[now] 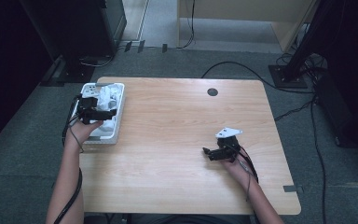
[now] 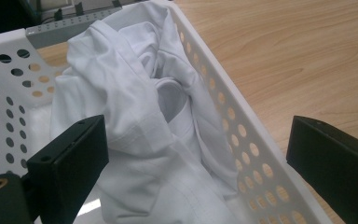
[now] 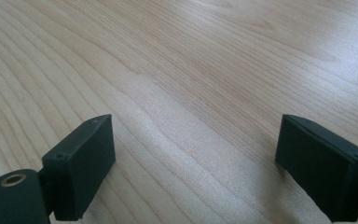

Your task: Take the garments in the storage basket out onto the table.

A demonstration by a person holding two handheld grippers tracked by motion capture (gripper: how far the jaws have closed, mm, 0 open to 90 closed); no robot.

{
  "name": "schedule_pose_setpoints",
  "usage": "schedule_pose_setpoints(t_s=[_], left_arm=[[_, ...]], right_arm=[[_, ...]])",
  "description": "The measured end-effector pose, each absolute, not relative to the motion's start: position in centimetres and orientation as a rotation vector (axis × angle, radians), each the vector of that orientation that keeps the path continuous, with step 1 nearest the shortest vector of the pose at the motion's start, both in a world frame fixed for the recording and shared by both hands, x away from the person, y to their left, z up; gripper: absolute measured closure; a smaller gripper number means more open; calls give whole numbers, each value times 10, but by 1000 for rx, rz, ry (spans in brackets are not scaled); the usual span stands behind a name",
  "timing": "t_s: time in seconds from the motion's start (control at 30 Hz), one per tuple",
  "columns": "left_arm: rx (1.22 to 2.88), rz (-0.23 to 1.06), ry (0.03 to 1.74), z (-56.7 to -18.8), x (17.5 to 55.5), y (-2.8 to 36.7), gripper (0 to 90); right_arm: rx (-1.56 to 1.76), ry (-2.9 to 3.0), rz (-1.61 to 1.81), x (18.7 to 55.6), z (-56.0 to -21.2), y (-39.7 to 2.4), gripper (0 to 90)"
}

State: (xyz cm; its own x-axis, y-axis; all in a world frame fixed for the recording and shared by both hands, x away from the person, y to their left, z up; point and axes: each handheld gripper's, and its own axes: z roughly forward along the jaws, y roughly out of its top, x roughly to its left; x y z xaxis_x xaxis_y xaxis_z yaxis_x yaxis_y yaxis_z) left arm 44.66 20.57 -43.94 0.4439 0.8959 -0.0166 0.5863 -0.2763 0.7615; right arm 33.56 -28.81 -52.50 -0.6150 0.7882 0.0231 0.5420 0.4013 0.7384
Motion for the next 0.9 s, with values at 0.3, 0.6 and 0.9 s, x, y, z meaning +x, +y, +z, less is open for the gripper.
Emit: schedule_pose_setpoints(t_s=[0.3,0.6,0.9], left_arm=[[1969,560,1259,-443,453,211,58],[1990,598,1256,-447,460,211,58],[1981,582,1262,-452,468,214,58]], right_arm=[[1153,2333,1045,336,-525,-288,121],[1155,2333,1045,336,-525,-288,120],[1155,2334,1045,336,-525,-288,120]])
